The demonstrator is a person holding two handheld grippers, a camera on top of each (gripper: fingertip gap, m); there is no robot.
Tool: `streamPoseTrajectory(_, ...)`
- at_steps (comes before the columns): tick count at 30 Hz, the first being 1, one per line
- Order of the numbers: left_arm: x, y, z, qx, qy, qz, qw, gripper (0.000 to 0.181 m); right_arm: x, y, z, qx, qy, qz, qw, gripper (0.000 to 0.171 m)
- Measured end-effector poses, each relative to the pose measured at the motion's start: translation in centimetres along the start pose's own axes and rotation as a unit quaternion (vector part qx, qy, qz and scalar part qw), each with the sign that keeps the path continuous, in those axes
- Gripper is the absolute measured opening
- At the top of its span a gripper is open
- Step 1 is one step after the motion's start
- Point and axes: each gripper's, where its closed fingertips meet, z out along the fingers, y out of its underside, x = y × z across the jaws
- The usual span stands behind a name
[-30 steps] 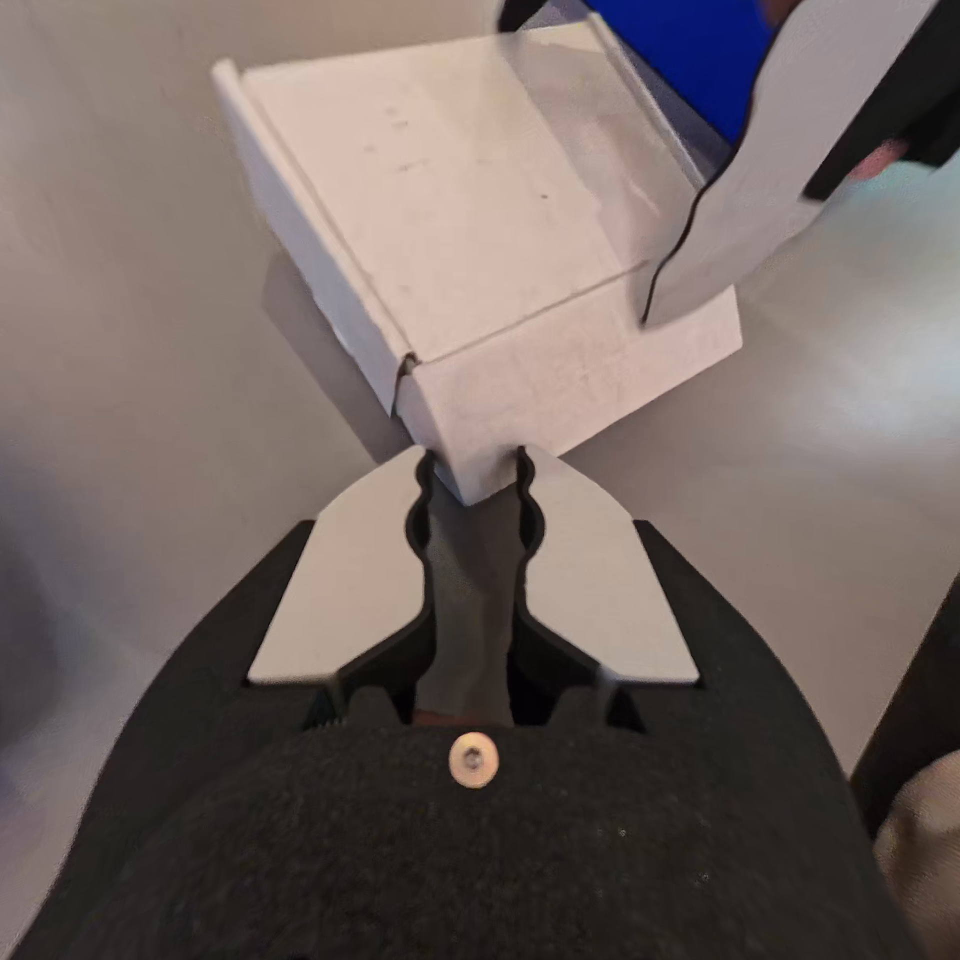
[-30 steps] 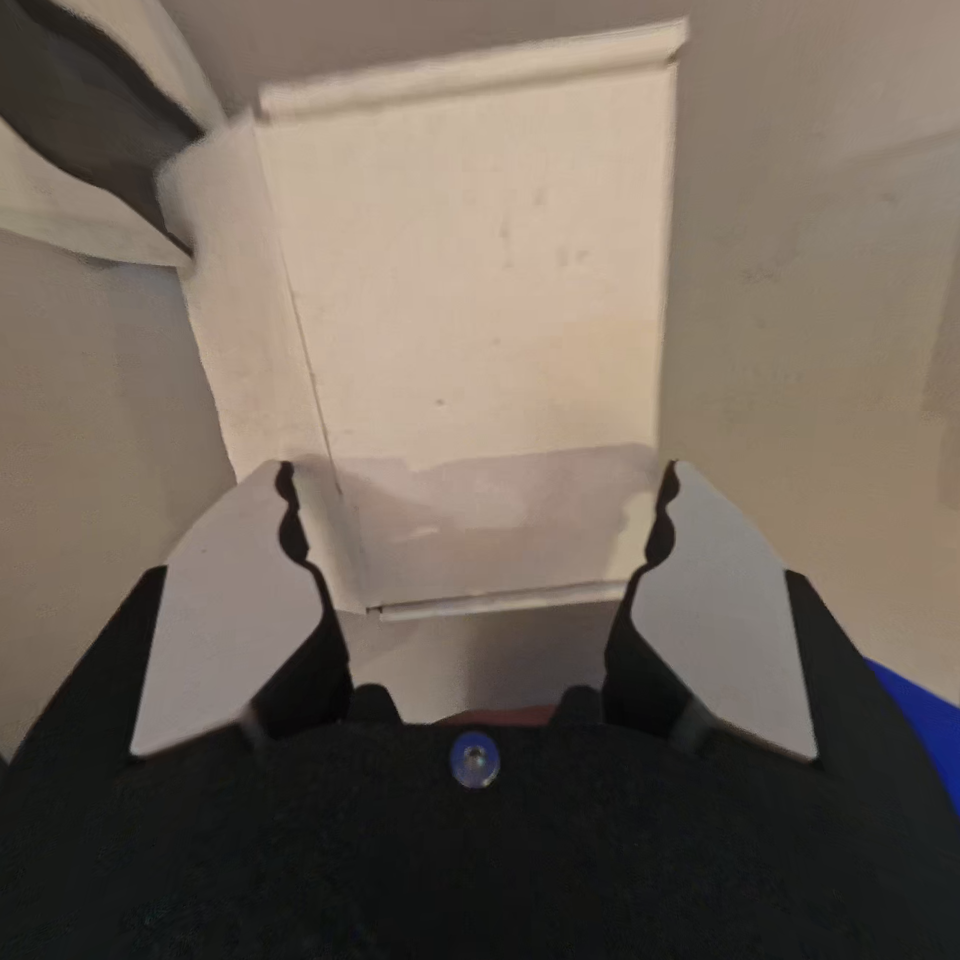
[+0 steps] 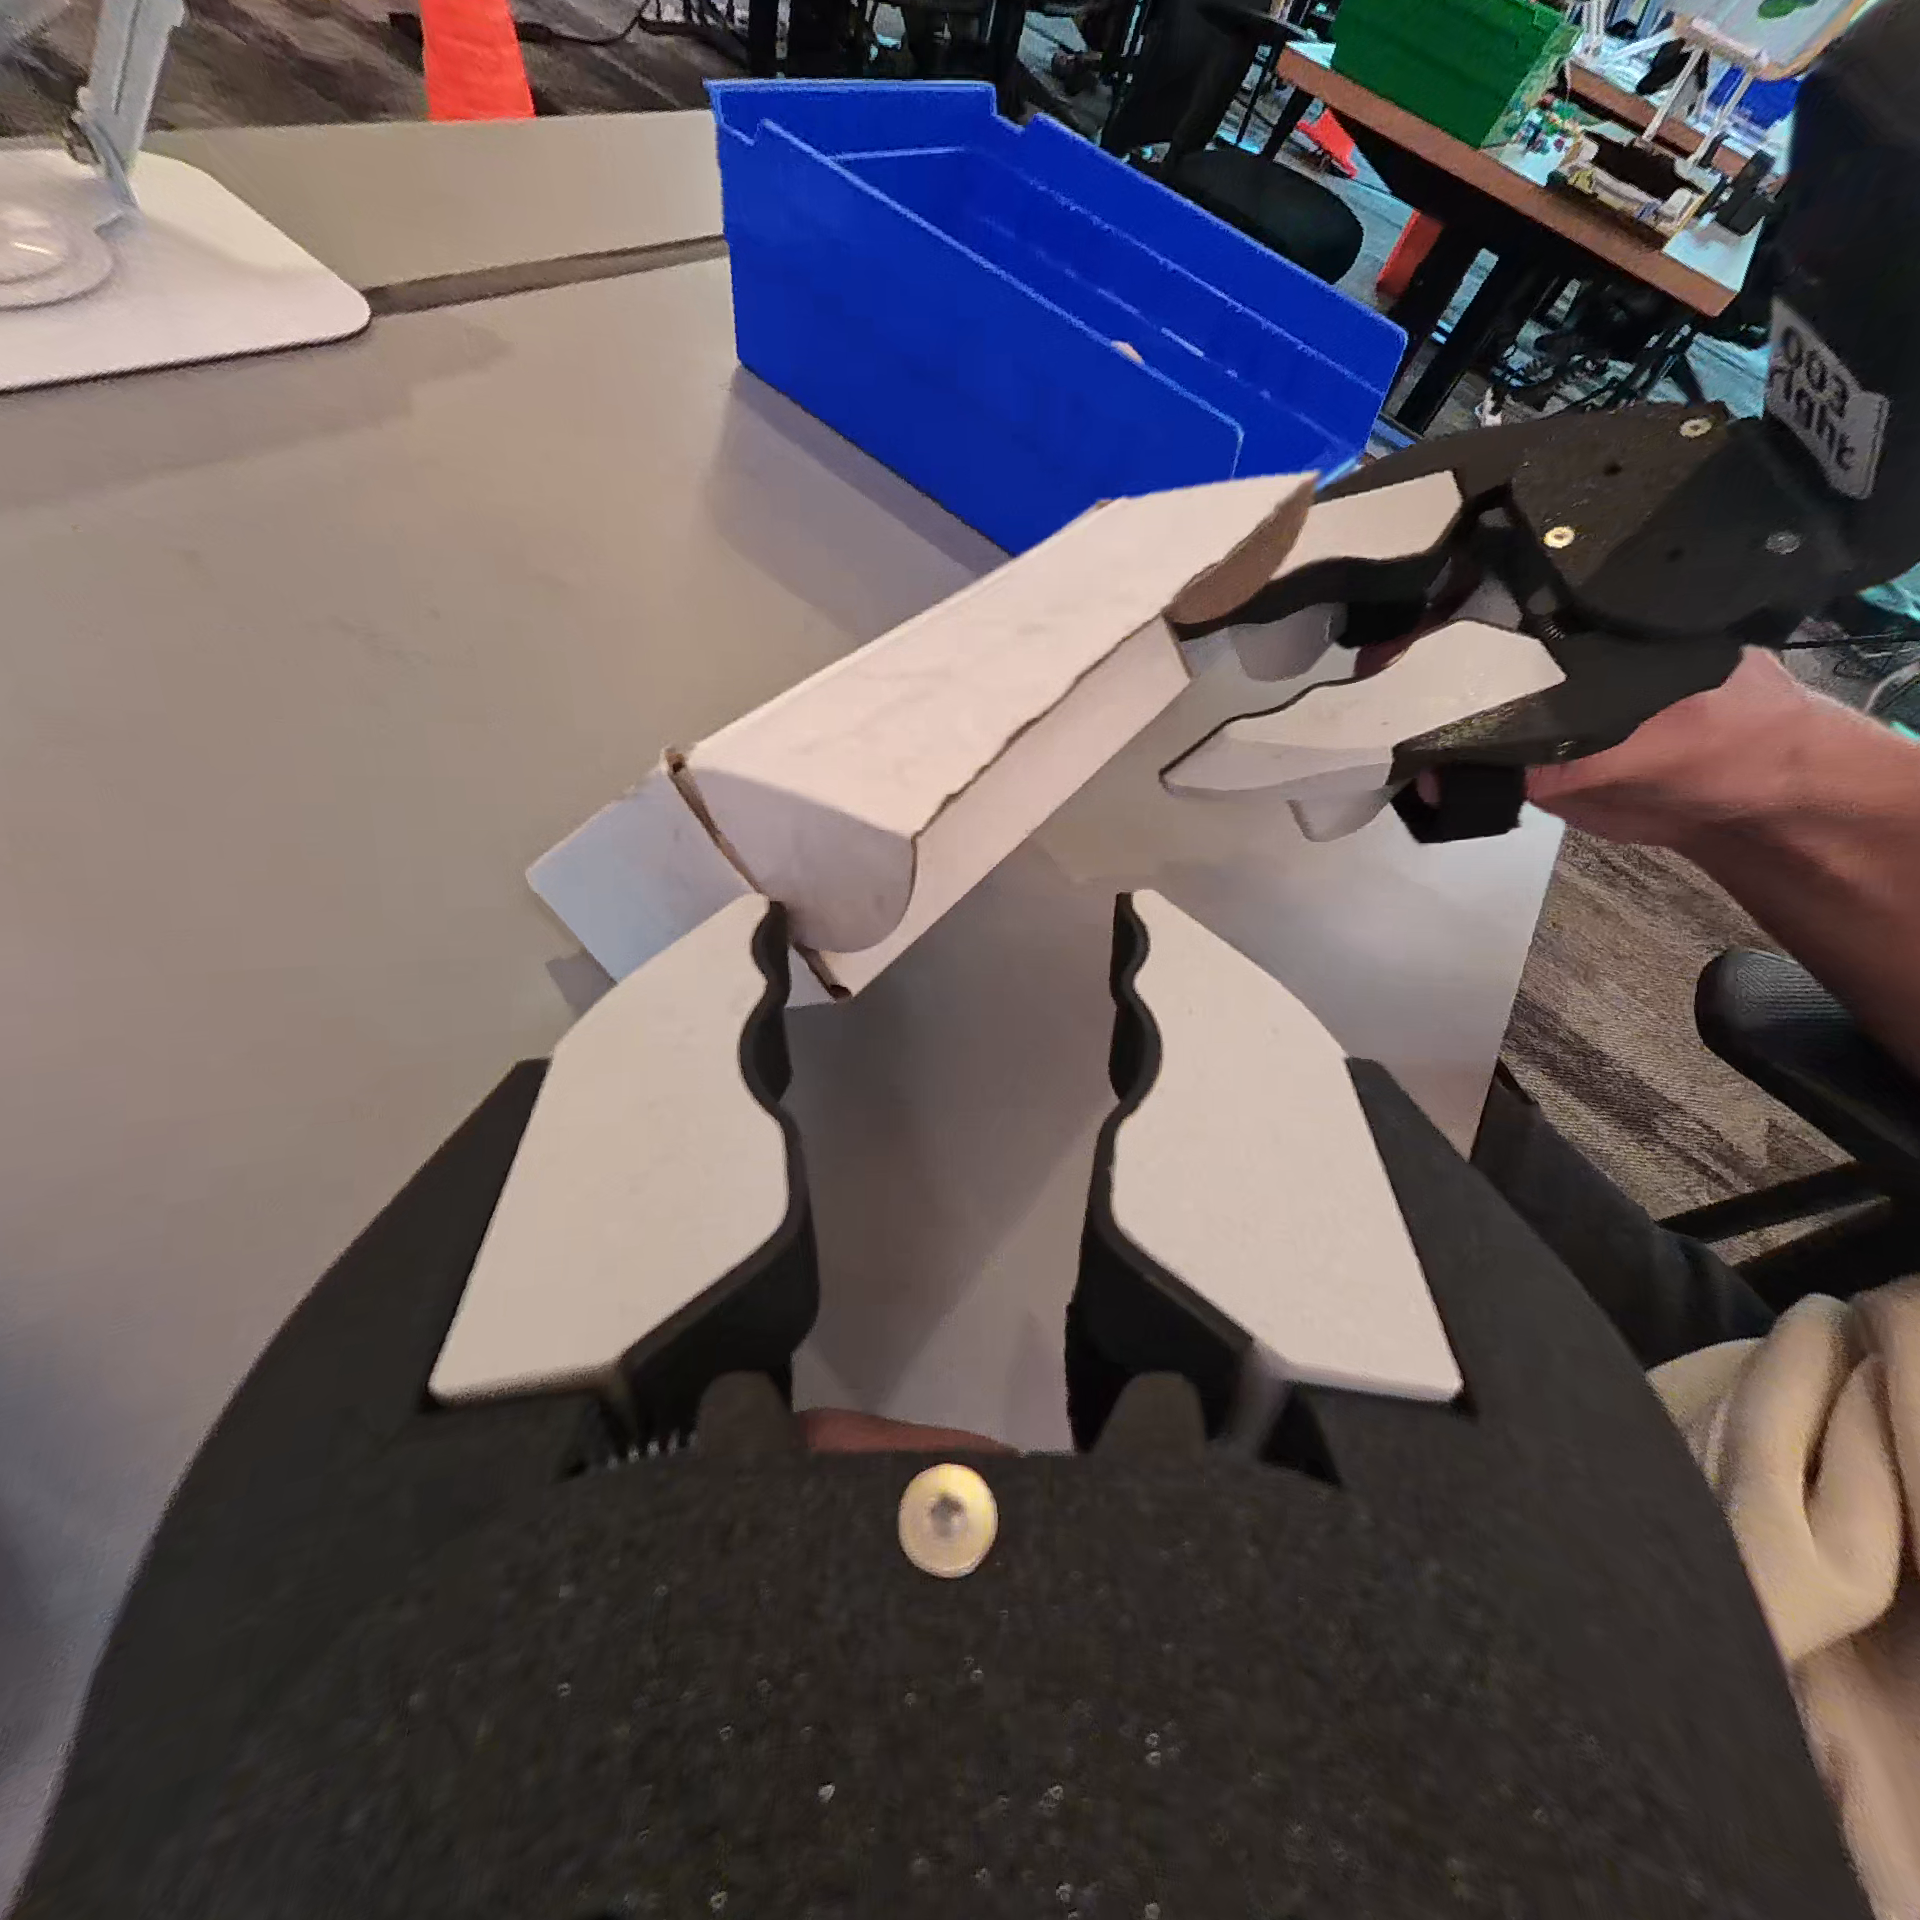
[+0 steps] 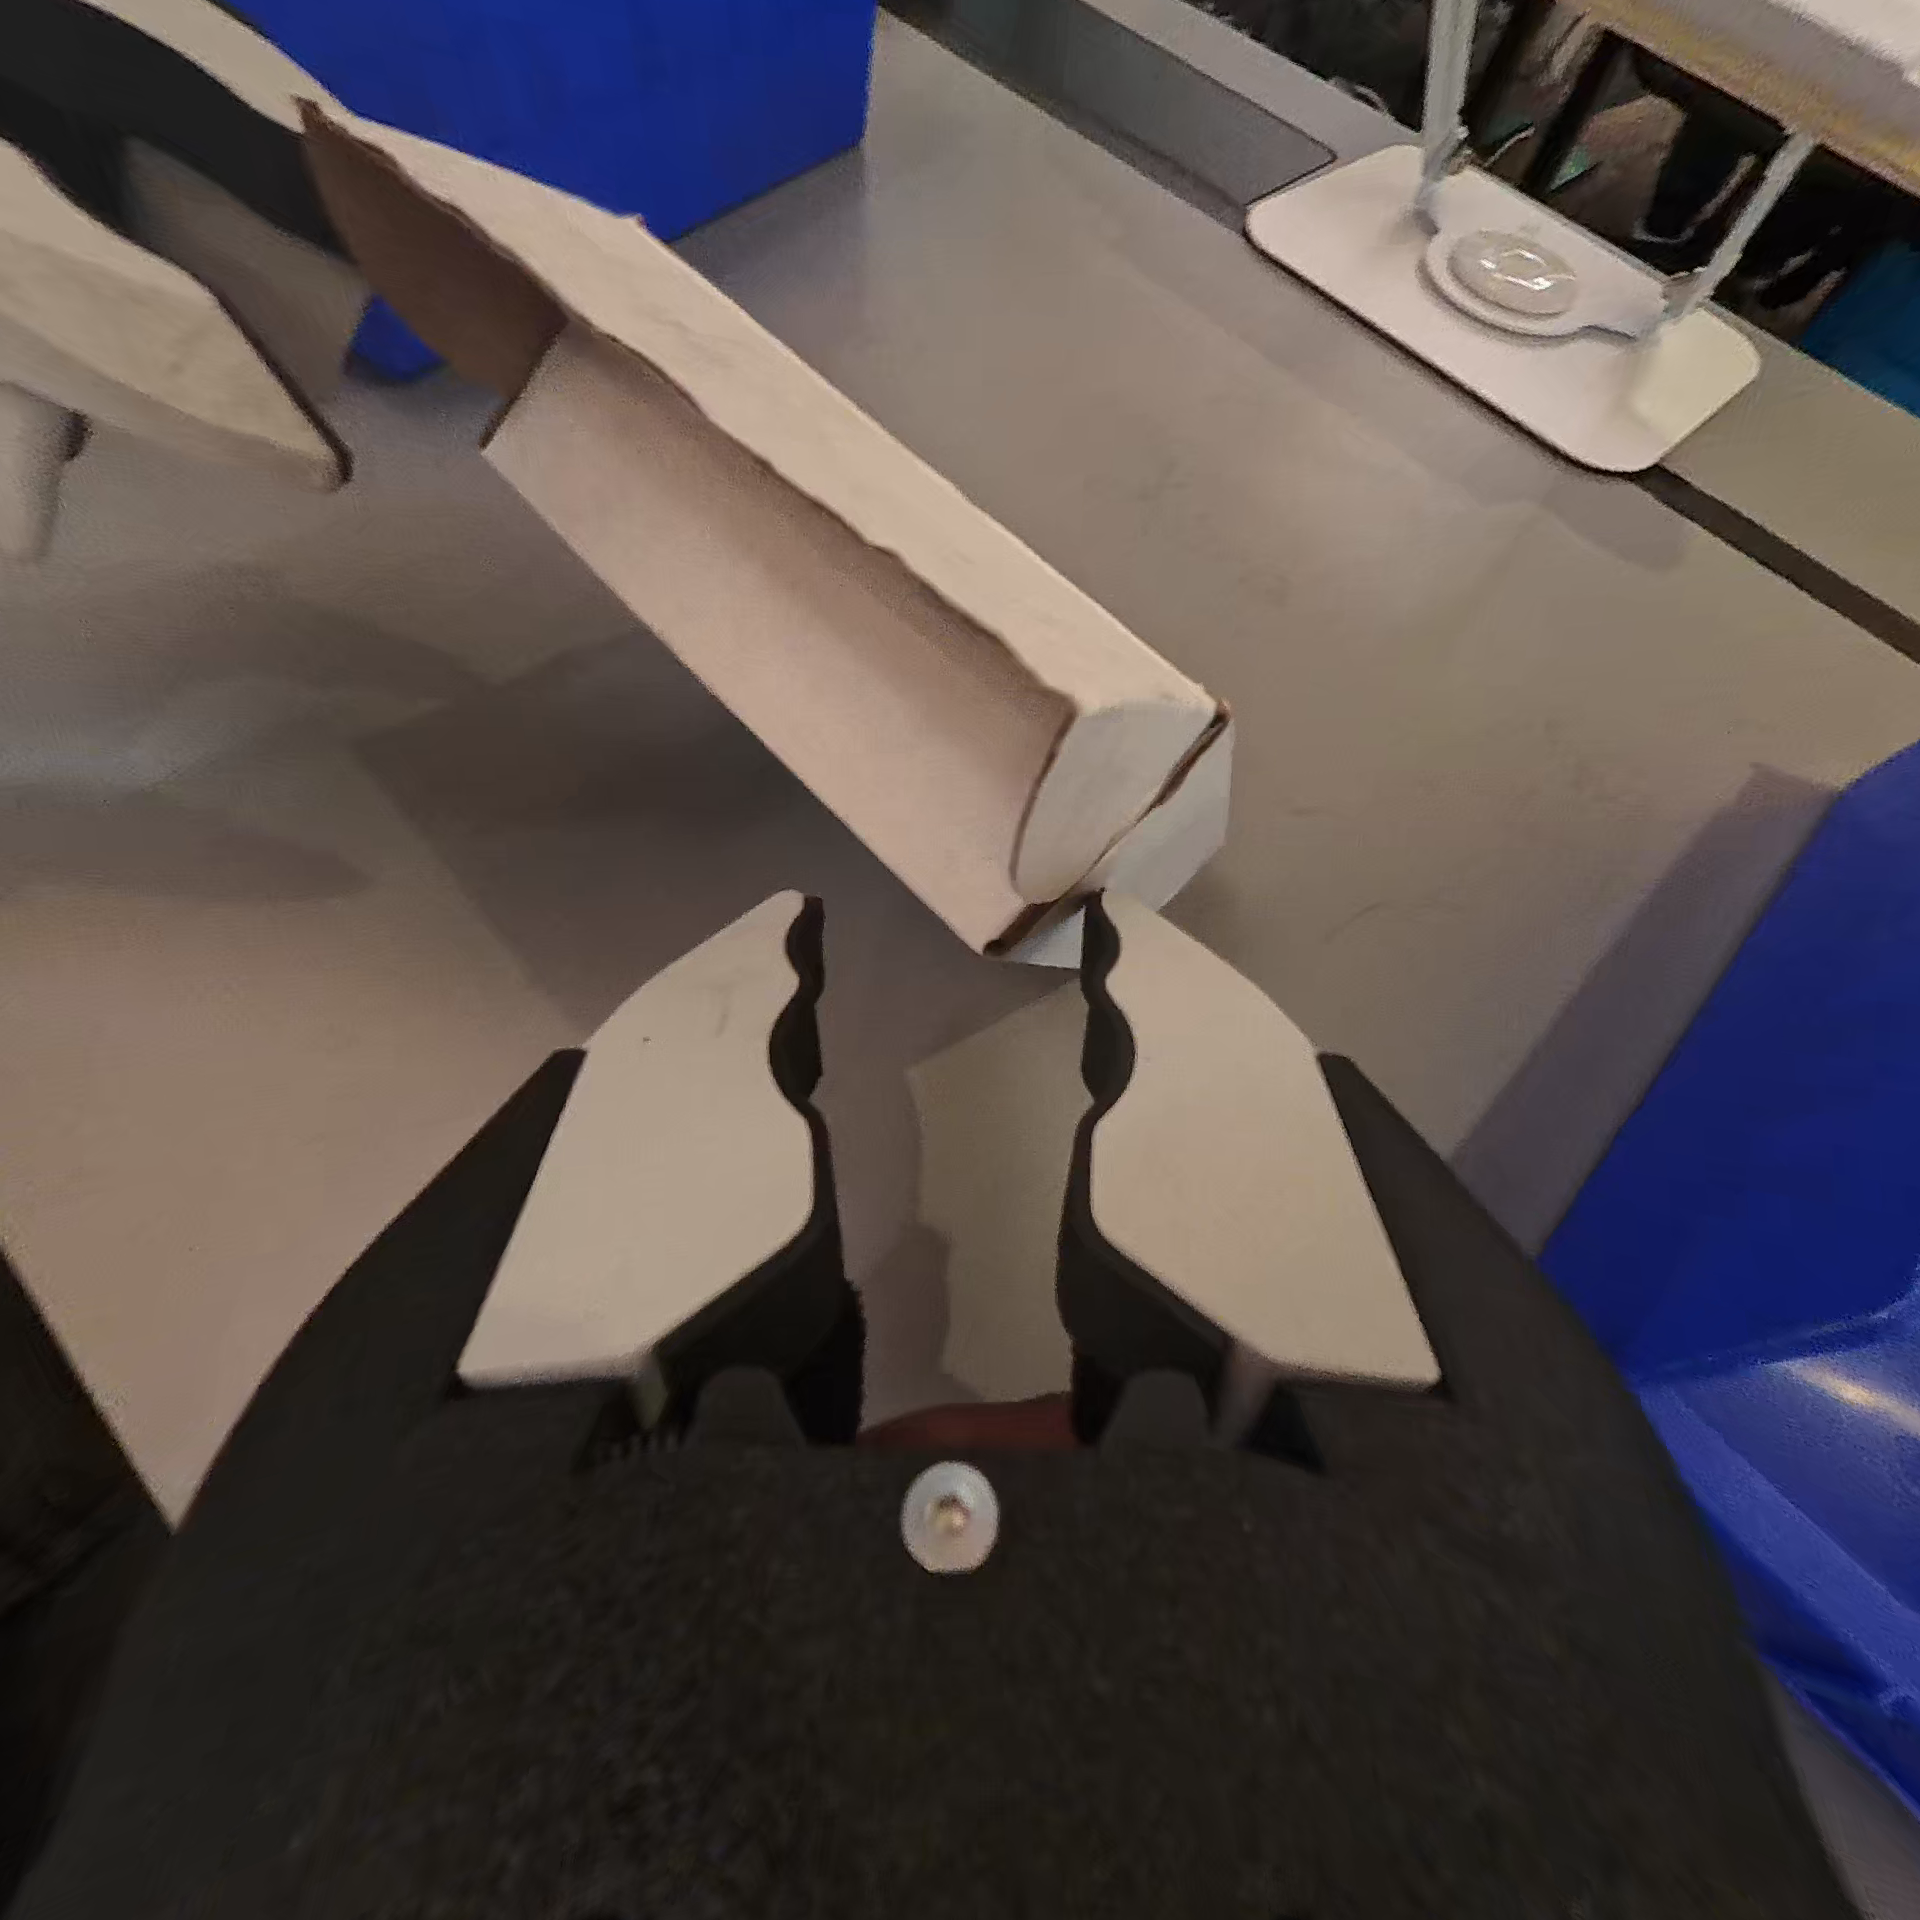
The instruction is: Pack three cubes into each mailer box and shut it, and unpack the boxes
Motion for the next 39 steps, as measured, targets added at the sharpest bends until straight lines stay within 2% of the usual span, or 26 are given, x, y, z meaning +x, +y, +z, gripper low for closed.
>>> streamPoseTrajectory(3, 0.6, -0.6, 0.2, 0.008, -0.015, 0.025, 1.0, 0.061, 0.3, -0.4, -0.2, 0.009, 0.01, 0.003, 1.0, 0.055)
streamPoseTrajectory(5, 0.9, -0.8, 0.2, 0.008, -0.025, 0.046, 0.999, 0.064, 0.5, -0.5, -0.5, 0.01, 0.014, 0.004, 1.0, 0.05)
streamPoseTrajectory(11, 0.3, -0.5, 0.2, 0.02, -0.035, 0.056, 0.998, 0.053, 1.1, -0.5, -0.3, 0.018, 0.013, 0.014, 1.0, 0.047)
streamPoseTrajectory(12, 0.1, -0.5, 0.1, 0.022, -0.035, 0.054, 0.998, 0.054, 1.2, -0.5, -0.5, 0.017, 0.016, 0.011, 1.0, 0.047)
streamPoseTrajectory(14, -0.8, -0.3, 0.0, 0.022, -0.049, 0.059, 0.997, 0.072, 1.7, -0.7, -1.1, 0.02, 0.022, 0.009, 1.0, 0.047)
streamPoseTrajectory(16, -1.5, 0.2, 0.3, 0.016, -0.052, 0.072, 0.996, 0.082, 2.0, -1.3, -1.8, 0.03, 0.013, 0.021, 0.999, 0.045)
streamPoseTrajectory(20, -0.9, 1.3, 2.2, -0.009, -0.006, 0.114, 0.993, 0.093, 2.4, -2.2, -2.5, 0.055, -0.006, 0.056, 0.997, 0.038)
streamPoseTrajectory(22, -0.7, 2.1, 3.2, -0.025, 0.001, 0.142, 0.99, 0.089, 2.7, -2.4, -2.6, 0.061, -0.005, 0.066, 0.996, 0.036)
streamPoseTrajectory(24, -0.7, 3.1, 3.8, -0.041, -0.007, 0.159, 0.986, 0.07, 3.5, -2.9, -2.7, 0.07, 0.02, 0.065, 0.995, 0.027)
streamPoseTrajectory(26, -0.5, 3.3, 4.1, -0.038, -0.011, 0.168, 0.985, 0.068, 4.1, -3.5, -2.5, 0.076, 0.037, 0.068, 0.994, 0.02)
streamPoseTrajectory(27, -0.4, 3.3, 4.2, -0.039, -0.014, 0.166, 0.985, 0.068, 4.2, -3.5, -2.3, 0.066, 0.04, 0.073, 0.994, 0.01)
streamPoseTrajectory(28, -0.3, 3.3, 4.3, -0.042, -0.02, 0.162, 0.986, 0.068, 4.5, -3.4, -2.1, 0.052, 0.053, 0.082, 0.994, 0.006)
streamPoseTrajectory(34, 0.0, 3.4, 4.5, -0.059, -0.048, 0.143, 0.987, 0.067, 5.2, -3.4, -1.8, 0.005, 0.108, 0.13, 0.986, 0.001)
streamPoseTrajectory(39, 0.0, 3.5, 4.4, -0.061, -0.048, 0.138, 0.987, 0.067, 5.0, -3.4, -1.9, 0.012, 0.098, 0.178, 0.979, 0.001)
